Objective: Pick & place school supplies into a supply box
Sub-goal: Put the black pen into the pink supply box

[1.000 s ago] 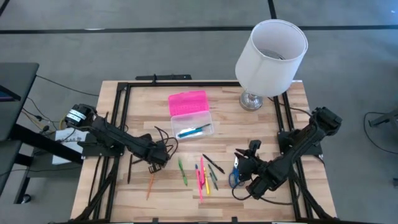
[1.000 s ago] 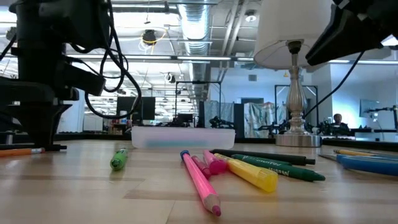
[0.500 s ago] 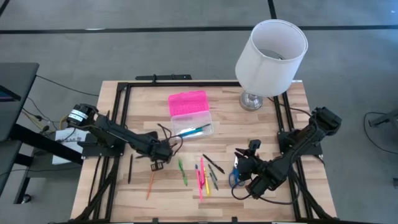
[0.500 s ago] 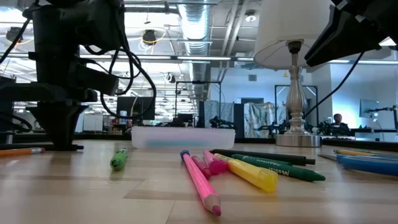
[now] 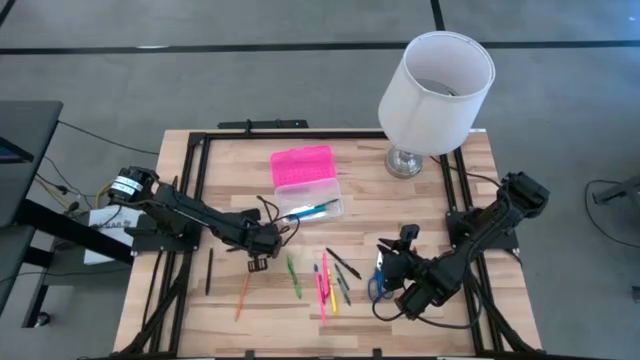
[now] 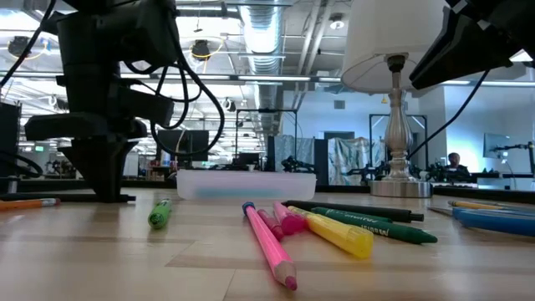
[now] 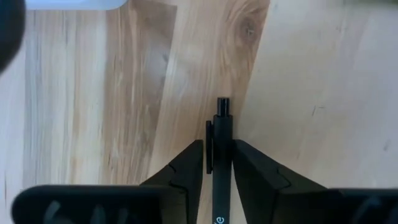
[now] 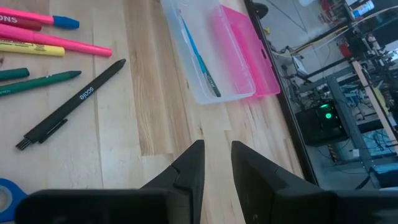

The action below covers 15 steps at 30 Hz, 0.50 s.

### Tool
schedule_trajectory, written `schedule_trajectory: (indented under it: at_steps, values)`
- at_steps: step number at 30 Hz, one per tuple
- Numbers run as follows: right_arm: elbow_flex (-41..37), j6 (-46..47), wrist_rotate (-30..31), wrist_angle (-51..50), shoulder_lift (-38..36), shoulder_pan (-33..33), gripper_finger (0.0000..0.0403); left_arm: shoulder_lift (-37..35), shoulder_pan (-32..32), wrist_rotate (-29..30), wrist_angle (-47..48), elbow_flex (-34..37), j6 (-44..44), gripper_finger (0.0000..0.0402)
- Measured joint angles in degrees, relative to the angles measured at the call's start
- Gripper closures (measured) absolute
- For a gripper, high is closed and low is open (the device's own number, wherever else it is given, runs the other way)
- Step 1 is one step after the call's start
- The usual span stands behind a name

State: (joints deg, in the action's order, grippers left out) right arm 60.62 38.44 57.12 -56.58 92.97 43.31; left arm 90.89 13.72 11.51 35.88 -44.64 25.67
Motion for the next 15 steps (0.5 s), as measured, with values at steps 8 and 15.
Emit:
schedule_trajectory:
  at_steps: [8, 15]
  values:
    - [0.0, 0.0, 0.0, 0.0, 0.0, 0.0, 0.0328, -0.1, -0.1, -0.3, 2.7, -0.1, 2.4, 0.0258]
    - [0.0, 0.0, 0.0, 0.0, 0.0, 0.0, 0.0328, -0.2, 0.0, -3.2, 9.6, -0.2, 6.9, 0.0228]
